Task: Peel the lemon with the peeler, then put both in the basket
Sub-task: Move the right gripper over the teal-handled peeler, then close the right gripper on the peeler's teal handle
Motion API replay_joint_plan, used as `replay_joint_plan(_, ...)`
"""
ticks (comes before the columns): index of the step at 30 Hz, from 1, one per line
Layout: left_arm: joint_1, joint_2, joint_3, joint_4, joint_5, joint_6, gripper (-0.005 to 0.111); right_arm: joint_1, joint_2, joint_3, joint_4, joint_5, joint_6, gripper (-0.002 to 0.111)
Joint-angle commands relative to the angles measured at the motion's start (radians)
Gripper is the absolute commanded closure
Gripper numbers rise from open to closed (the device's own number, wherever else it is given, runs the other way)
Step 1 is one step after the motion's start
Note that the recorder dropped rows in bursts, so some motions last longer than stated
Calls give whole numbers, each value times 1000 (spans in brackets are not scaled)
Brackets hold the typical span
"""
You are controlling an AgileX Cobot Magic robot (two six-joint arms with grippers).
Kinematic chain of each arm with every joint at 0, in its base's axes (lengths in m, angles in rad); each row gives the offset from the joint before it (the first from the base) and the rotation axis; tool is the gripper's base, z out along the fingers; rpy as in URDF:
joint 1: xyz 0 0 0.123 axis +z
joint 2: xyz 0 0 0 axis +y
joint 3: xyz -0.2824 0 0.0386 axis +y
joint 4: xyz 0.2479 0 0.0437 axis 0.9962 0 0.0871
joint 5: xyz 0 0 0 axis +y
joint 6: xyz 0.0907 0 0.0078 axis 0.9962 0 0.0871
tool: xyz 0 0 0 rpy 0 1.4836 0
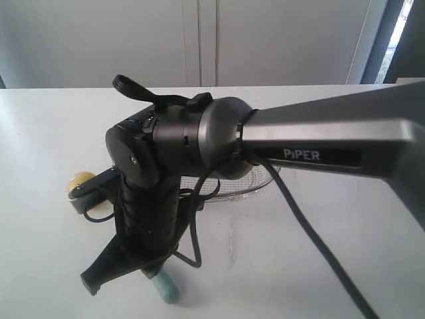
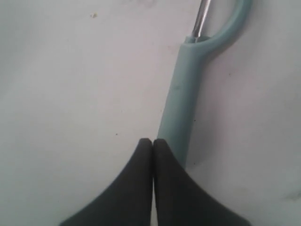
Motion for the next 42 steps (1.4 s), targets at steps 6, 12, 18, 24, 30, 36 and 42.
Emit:
replay_joint_plan(6, -1, -5, 9, -6, 8, 3, 107, 3, 42, -7, -47, 11, 69, 102)
replay_joint_plan(12, -1, -5, 9, -6, 8, 3, 107, 3, 47, -7, -47, -2, 87, 82)
replay_joint_plan(18, -1, -5, 9, -6, 8, 3, 107, 3, 59, -7, -47, -15, 87, 70)
replay_joint_plan(24, -1, -5, 9, -6, 8, 3, 107, 3, 89, -7, -52, -3, 87, 70)
replay_joint_plan(30, -1, -5, 9, -6, 8, 3, 107, 3, 98, -7, -93, -2, 87, 70)
replay_joint_plan(36, -1, -5, 9, -6, 8, 3, 107, 3, 100, -7, -93, -2, 87, 70)
replay_joint_plan(42, -1, -5, 9, -6, 8, 3, 107, 3, 104, -7, -88, -2, 83, 70)
